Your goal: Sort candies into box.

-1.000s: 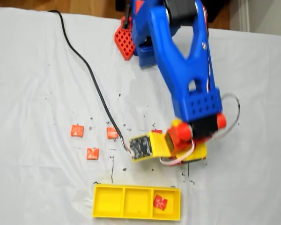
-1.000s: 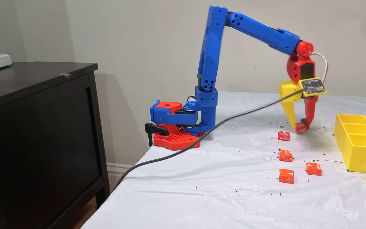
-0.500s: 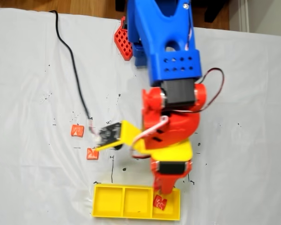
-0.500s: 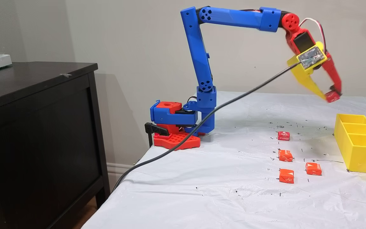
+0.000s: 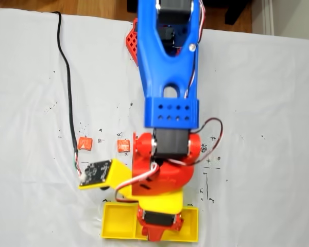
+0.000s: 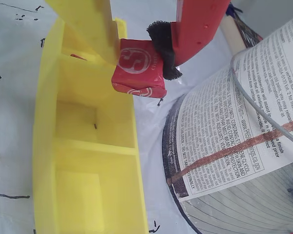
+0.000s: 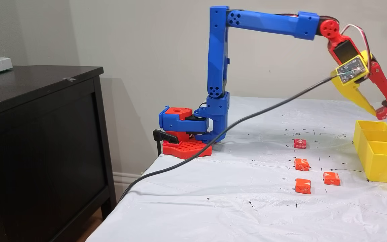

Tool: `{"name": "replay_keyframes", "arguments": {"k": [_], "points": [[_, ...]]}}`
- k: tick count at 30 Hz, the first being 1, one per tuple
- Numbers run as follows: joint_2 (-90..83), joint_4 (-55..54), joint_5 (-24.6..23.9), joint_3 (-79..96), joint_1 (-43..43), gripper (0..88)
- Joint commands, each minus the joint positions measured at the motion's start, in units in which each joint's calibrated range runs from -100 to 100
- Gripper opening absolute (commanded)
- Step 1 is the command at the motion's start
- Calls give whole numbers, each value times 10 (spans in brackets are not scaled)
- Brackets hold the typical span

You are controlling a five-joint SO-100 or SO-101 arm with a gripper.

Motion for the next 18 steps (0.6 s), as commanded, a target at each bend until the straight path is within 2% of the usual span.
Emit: {"name": "replay_keyframes", "arguments": {"k": [1, 4, 15, 18], "points": [[-2, 9, 4, -61, 1, 1], [4, 37, 6, -73, -3, 1], [25, 22, 7, -61, -10, 1], [27, 36, 12, -61, -12, 51]]}}
